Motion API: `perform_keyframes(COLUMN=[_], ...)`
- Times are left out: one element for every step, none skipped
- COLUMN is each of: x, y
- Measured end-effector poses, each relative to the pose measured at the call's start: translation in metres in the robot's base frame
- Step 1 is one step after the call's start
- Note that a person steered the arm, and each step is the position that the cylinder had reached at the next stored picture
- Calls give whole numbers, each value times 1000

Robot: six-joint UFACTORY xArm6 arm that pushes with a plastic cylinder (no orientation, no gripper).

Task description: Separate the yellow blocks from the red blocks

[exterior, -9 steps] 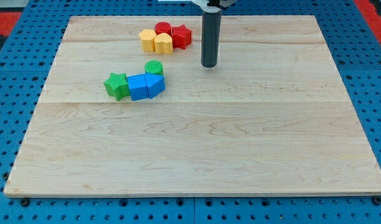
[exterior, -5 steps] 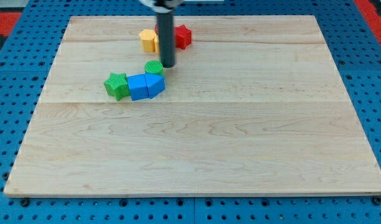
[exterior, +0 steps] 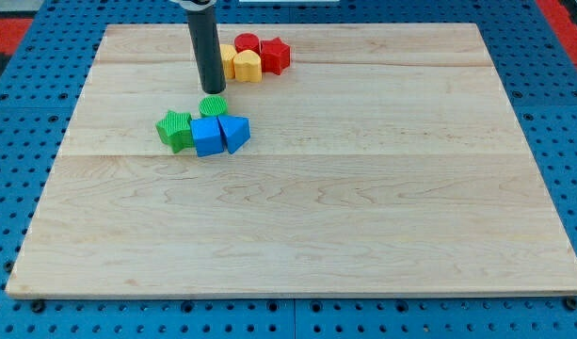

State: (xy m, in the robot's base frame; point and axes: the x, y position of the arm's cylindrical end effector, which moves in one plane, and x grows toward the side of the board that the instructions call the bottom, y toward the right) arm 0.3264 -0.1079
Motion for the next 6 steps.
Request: perform_keyframes(x=[0,0,0,-1,-9,-40], y=[-18,-36,-63,-95,-121,-127])
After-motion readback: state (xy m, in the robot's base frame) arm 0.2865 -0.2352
